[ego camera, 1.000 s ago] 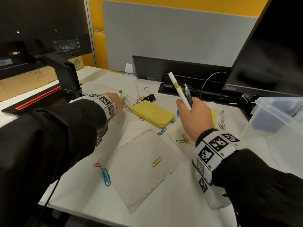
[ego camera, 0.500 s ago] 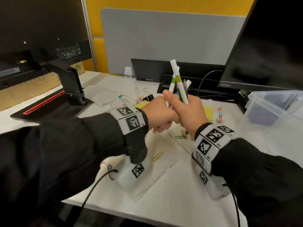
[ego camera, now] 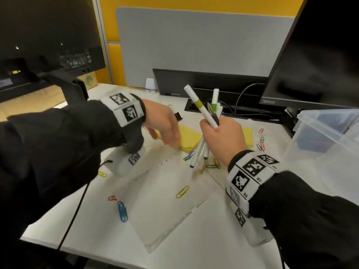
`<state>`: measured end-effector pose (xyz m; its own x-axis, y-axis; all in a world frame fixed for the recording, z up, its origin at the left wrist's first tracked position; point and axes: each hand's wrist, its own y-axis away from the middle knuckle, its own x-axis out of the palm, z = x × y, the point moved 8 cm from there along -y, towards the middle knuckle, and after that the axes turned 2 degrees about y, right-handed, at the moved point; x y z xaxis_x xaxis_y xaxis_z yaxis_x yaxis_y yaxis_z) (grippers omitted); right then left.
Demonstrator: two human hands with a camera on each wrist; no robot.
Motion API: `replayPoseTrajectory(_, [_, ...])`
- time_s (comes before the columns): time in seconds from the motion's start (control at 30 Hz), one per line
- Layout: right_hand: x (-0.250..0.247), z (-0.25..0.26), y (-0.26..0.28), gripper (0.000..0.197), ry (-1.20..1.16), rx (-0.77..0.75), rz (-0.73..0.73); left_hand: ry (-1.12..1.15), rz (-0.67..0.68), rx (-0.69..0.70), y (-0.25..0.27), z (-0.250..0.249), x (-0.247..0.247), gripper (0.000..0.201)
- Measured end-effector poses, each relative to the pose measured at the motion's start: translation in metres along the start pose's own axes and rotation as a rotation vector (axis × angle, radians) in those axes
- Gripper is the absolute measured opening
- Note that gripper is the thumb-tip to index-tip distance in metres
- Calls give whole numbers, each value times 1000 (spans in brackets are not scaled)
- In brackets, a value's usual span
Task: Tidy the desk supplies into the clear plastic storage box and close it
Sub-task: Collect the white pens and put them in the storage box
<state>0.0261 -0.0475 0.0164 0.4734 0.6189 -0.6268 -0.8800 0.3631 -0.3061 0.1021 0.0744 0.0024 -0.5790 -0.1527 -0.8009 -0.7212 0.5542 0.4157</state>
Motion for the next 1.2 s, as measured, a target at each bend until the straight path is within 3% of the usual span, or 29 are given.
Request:
replayPoseTrajectory(0.1, [0,-2,-4,34,31,14,26,93,-352,-193,-13,49,-43,7])
replayPoseTrajectory(0.17, [3,-4,-7,34,22,18,46,86,-475,-266,-20,70,-49,12])
replayPoseTrajectory(0.3, [12,-6,-13,37,57,5,100,-180,-485,-336,-43,82,-46,35])
replayPoseTrajectory(0.43, [16,-6,-19,35,52,9,111,-275,-443,-323,-56,81,-47,38])
replayPoseTrajectory(0.63, [18,-6,-24,29,51,11,95,-204,-435,-399,-58,94,-48,40])
replayPoseTrajectory(0.87, [14,-5,-27,12,-52,-10,42,-316,-377,-477,-48,89,-38,21])
replayPoseTrajectory(0.97, [10,-8,-29,10,-47,-2,0,-424,-318,-477,-41,84,-27,36])
replayPoseTrajectory(1.1, [7,-12,-28,11,-55,30,-26,-314,-376,-427,-23,80,-27,38])
replayPoseTrajectory(1.2, [2,-14,-28,14,-45,39,-50,53,-468,-327,-9,70,-36,29])
